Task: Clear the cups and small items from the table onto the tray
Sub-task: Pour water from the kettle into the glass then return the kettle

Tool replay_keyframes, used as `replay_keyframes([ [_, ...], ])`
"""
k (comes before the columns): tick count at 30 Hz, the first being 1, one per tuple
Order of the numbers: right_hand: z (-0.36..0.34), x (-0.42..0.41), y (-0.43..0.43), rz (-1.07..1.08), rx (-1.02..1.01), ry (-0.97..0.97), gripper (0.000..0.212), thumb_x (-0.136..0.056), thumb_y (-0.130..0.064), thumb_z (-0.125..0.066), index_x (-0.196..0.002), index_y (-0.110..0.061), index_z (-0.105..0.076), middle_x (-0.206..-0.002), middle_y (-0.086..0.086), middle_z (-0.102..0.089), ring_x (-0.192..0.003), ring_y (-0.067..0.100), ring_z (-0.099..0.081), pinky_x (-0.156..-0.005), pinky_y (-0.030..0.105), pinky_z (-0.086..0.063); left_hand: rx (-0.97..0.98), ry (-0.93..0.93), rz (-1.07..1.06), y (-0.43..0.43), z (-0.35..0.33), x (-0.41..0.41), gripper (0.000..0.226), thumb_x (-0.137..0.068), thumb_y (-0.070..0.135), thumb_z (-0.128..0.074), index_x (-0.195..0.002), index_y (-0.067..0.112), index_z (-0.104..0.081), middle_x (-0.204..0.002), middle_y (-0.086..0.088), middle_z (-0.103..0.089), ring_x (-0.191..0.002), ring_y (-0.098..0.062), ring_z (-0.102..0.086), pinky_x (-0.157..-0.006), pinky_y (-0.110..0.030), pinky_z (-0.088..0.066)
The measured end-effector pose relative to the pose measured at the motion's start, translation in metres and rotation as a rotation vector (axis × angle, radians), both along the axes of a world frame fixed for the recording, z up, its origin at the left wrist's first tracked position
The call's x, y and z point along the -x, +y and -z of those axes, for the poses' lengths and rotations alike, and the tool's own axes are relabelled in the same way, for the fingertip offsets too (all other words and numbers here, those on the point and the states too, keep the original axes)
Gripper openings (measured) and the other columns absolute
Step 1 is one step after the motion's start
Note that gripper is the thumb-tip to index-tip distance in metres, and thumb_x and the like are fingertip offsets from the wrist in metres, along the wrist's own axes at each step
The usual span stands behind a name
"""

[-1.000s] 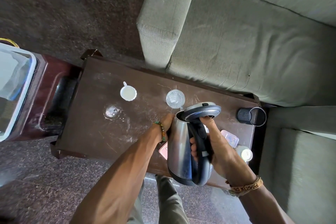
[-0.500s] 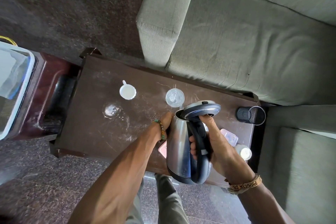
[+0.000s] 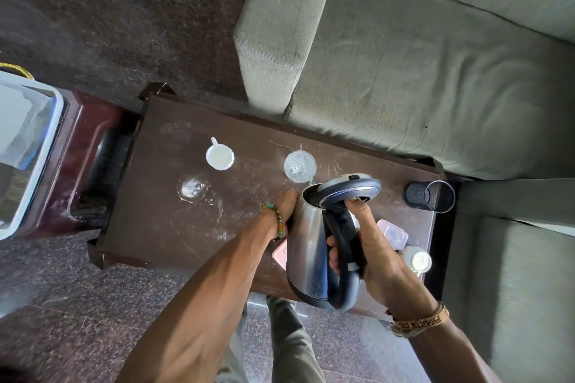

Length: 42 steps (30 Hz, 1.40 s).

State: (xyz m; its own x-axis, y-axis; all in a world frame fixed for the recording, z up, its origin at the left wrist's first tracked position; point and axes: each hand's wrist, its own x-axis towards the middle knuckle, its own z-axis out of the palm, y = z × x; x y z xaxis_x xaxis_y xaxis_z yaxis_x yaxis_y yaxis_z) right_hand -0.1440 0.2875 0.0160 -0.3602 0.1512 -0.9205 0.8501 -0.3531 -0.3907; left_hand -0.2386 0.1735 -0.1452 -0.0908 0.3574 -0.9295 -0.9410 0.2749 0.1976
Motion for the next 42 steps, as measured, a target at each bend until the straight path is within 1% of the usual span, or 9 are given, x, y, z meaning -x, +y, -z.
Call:
replay_keyframes([
  [3, -0.002, -0.003, 0.001, 0.001, -0.001, 0.003, 0.087, -0.061, -0.090, -0.056, -0.078, -0.005, -0.068, -0.068, 0.017, -0.062, -0.056, 0.025, -0.058, -0.055, 0.029, -0.051, -0.005, 0.044, 0.001, 0.002, -0.007, 0.000, 0.024, -0.068, 0.036, -0.061, -0.069, 0.012, -0.063, -0.078, -0.009, -0.068, -0.073, -0.024, -0.062, -0.074, -0.030, -0.047],
  [9, -0.007, -0.009, 0.004, 0.000, -0.017, 0.037, 0.086, -0.060, -0.091, -0.057, -0.074, -0.007, -0.069, -0.068, 0.017, -0.063, -0.056, 0.025, -0.059, -0.056, 0.031, -0.052, -0.011, 0.096, -0.003, 0.006, -0.019, 0.002, 0.043, -0.075, 0.047, -0.064, -0.098, 0.011, -0.066, -0.100, -0.014, -0.069, -0.093, -0.026, -0.064, -0.092, -0.039, -0.050],
  [15, -0.006, -0.018, 0.008, -0.062, -0.027, 0.059, 0.095, -0.058, -0.100, -0.051, -0.081, -0.011, -0.073, -0.074, 0.016, -0.067, -0.065, 0.027, -0.061, -0.076, 0.044, -0.046, -0.045, 0.232, -0.062, 0.009, -0.029, 0.001, 0.022, -0.082, 0.036, -0.064, -0.088, 0.014, -0.067, -0.094, -0.011, -0.069, -0.087, -0.024, -0.063, -0.082, -0.035, -0.051],
  [19, -0.009, -0.023, 0.008, -0.053, -0.022, 0.102, 0.088, -0.060, -0.099, -0.053, -0.081, -0.017, -0.076, -0.076, 0.012, -0.067, -0.065, 0.024, -0.062, -0.073, 0.041, -0.052, -0.023, 0.251, -0.051, 0.010, -0.033, -0.001, 0.024, -0.077, 0.039, -0.066, -0.082, 0.015, -0.069, -0.091, -0.010, -0.072, -0.084, -0.023, -0.064, -0.082, -0.035, -0.051],
  [22, -0.013, -0.025, 0.006, -0.054, -0.023, 0.119, 0.086, -0.063, -0.098, -0.052, -0.082, -0.017, -0.076, -0.075, 0.012, -0.066, -0.065, 0.026, -0.062, -0.072, 0.040, -0.054, 0.025, 0.294, -0.049, 0.009, -0.034, -0.002, 0.035, -0.067, 0.044, -0.069, -0.085, 0.015, -0.072, -0.100, -0.014, -0.074, -0.087, -0.025, -0.066, -0.089, -0.040, -0.053],
  [26, -0.019, -0.026, 0.007, -0.063, -0.033, 0.134, 0.089, -0.062, -0.097, -0.053, -0.087, -0.014, -0.073, -0.074, 0.013, -0.065, -0.065, 0.027, -0.061, -0.073, 0.040, -0.052, 0.110, 0.367, -0.034, 0.007, -0.035, -0.005, 0.022, -0.074, 0.036, -0.060, -0.068, 0.017, -0.069, -0.095, -0.015, -0.073, -0.090, -0.028, -0.065, -0.095, -0.048, -0.049],
  [33, -0.027, -0.031, 0.009, -0.111, -0.046, 0.148, 0.094, -0.061, -0.100, -0.050, -0.090, -0.015, -0.074, -0.074, 0.015, -0.066, -0.067, 0.026, -0.063, -0.075, 0.041, -0.051, 0.070, 0.410, -0.072, 0.008, -0.059, -0.002, 0.022, -0.072, 0.034, -0.060, -0.077, 0.014, -0.066, -0.085, -0.012, -0.066, -0.081, -0.022, -0.057, -0.079, -0.042, -0.046],
  [39, -0.028, -0.038, 0.013, -0.154, -0.064, 0.154, 0.090, -0.059, -0.101, -0.050, -0.075, -0.017, -0.077, -0.069, 0.017, -0.068, -0.066, 0.027, -0.065, -0.081, 0.047, -0.053, 0.066, 0.525, -0.084, 0.009, -0.072, -0.004, 0.027, -0.080, 0.031, -0.054, -0.080, 0.008, -0.069, -0.093, -0.026, -0.068, -0.083, -0.025, -0.056, -0.084, -0.049, -0.049],
  [42, -0.033, -0.044, 0.014, -0.208, -0.123, 0.133, 0.090, -0.057, -0.103, -0.049, -0.058, -0.016, -0.073, -0.069, 0.018, -0.072, -0.064, 0.026, -0.069, -0.087, 0.047, -0.056, 0.055, 0.593, -0.115, 0.009, -0.084, -0.008, 0.025, -0.084, 0.026, -0.052, -0.073, 0.010, -0.067, -0.088, -0.019, -0.067, -0.085, -0.023, -0.055, -0.086, -0.048, -0.048],
])
